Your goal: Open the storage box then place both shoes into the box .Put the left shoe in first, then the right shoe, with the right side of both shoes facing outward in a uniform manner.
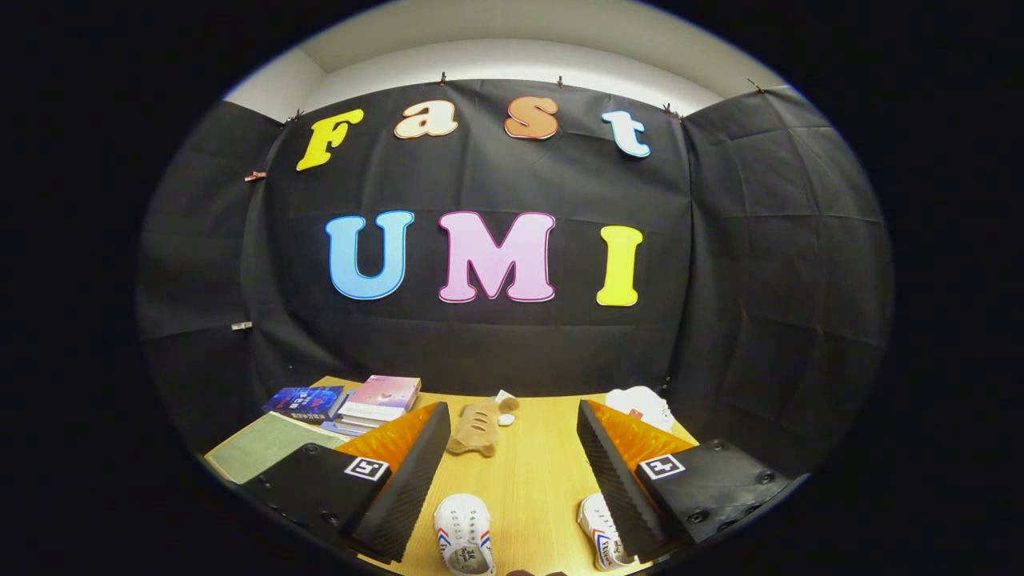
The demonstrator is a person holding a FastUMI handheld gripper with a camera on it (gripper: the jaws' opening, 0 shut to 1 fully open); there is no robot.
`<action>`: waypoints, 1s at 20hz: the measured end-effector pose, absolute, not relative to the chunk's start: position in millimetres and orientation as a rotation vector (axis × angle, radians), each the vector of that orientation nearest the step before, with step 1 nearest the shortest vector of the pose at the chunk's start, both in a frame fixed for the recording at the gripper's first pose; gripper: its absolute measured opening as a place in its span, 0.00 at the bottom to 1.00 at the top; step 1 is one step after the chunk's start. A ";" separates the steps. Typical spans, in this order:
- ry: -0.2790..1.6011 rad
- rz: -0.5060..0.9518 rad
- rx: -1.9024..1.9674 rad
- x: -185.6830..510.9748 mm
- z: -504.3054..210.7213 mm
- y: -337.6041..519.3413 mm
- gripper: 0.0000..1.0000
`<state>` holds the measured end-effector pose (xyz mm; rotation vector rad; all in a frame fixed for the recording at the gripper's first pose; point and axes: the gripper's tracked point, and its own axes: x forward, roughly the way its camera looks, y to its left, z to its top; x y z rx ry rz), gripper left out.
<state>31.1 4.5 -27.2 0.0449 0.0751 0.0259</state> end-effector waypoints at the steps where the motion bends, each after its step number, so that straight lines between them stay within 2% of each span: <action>1: 0.088 0.038 0.053 32.3 -30.8 7.6 0.97; 8: 0.275 0.204 0.138 35.3 -82.6 54.1 0.98; 12: 0.367 0.366 0.227 26.6 -109.4 97.7 0.99; 20: 0.720 0.687 0.501 -17.4 -184.9 180.7 0.99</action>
